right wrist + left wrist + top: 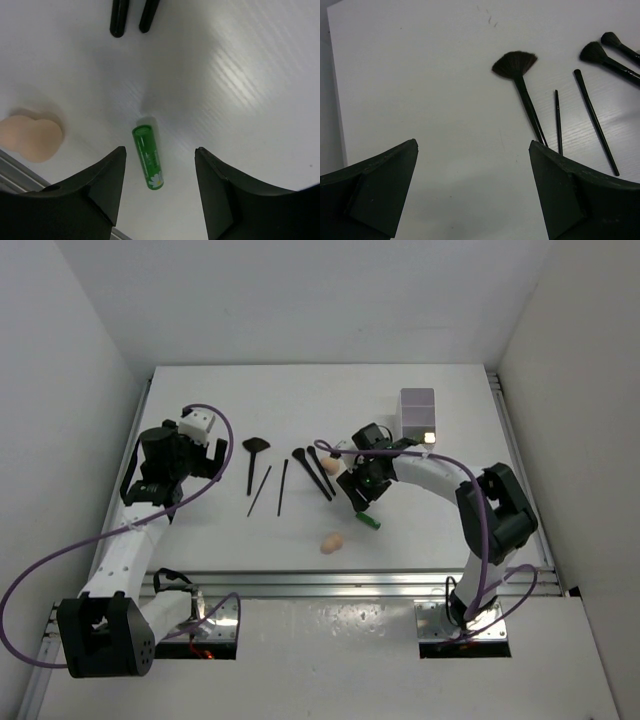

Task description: Organize the makeup

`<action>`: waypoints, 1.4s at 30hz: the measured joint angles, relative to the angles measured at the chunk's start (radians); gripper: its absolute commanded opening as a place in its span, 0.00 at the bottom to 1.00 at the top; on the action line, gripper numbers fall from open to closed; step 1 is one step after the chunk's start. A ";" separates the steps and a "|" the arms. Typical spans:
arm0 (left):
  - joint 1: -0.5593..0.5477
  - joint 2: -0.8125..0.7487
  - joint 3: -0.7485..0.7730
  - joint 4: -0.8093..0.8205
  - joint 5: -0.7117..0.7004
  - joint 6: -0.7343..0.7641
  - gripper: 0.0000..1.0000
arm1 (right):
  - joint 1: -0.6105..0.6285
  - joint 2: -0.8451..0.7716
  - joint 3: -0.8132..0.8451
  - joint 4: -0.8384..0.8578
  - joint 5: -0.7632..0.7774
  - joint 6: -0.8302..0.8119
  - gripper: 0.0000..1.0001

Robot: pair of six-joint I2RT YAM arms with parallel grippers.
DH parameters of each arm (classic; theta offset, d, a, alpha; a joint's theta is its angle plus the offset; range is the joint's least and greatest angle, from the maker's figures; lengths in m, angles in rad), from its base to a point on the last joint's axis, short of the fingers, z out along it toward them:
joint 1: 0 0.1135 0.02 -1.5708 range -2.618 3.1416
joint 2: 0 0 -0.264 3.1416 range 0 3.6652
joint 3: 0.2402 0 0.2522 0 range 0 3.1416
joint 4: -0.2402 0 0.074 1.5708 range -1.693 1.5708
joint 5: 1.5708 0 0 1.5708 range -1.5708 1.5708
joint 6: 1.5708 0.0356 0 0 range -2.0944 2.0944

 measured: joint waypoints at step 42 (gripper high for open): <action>0.000 0.070 0.004 -0.095 -0.063 -0.010 0.99 | -0.359 -0.135 -0.247 1.054 0.230 0.381 0.00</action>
